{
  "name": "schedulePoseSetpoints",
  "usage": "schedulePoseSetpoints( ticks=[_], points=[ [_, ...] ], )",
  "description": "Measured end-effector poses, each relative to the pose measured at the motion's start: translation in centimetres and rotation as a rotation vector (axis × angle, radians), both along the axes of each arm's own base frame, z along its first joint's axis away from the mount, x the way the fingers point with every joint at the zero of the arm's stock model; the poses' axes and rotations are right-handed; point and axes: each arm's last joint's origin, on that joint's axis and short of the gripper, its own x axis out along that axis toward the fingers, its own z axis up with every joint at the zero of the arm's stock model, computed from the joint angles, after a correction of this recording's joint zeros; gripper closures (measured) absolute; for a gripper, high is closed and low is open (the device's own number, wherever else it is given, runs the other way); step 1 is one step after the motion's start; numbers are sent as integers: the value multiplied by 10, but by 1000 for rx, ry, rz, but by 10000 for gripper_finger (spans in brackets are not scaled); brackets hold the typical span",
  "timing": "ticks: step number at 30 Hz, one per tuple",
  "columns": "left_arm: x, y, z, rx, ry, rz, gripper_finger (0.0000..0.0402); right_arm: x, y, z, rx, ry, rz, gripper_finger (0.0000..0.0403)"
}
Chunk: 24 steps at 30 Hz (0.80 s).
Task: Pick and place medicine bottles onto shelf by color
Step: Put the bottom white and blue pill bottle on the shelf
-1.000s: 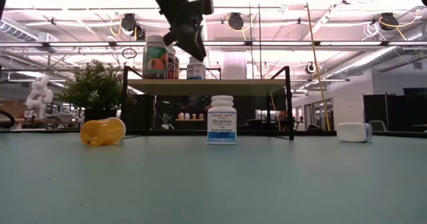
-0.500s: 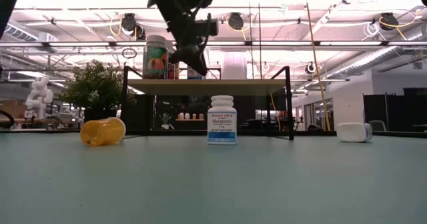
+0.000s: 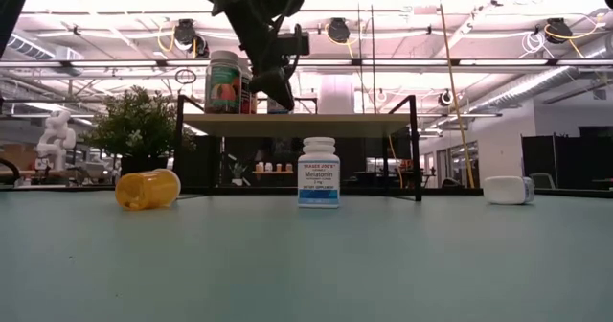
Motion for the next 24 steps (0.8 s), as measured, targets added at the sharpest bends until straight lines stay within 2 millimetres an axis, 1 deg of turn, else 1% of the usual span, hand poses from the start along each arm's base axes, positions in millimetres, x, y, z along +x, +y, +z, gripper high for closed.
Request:
schedulePoseSetpoints(
  ticks=[7,17,20,24],
  points=[
    [2,2,2,8,-42,10,325,0,0,0,0,0,0,85],
    [-2,14,3,3,-68,60,325,0,0,0,0,0,0,85],
    [-2,14,3,3,-68,60,325,0,0,0,-2,1,-1,85],
    [1,7,4,4,-68,43,325,0,0,0,-6,3,-3,85]
  ],
)
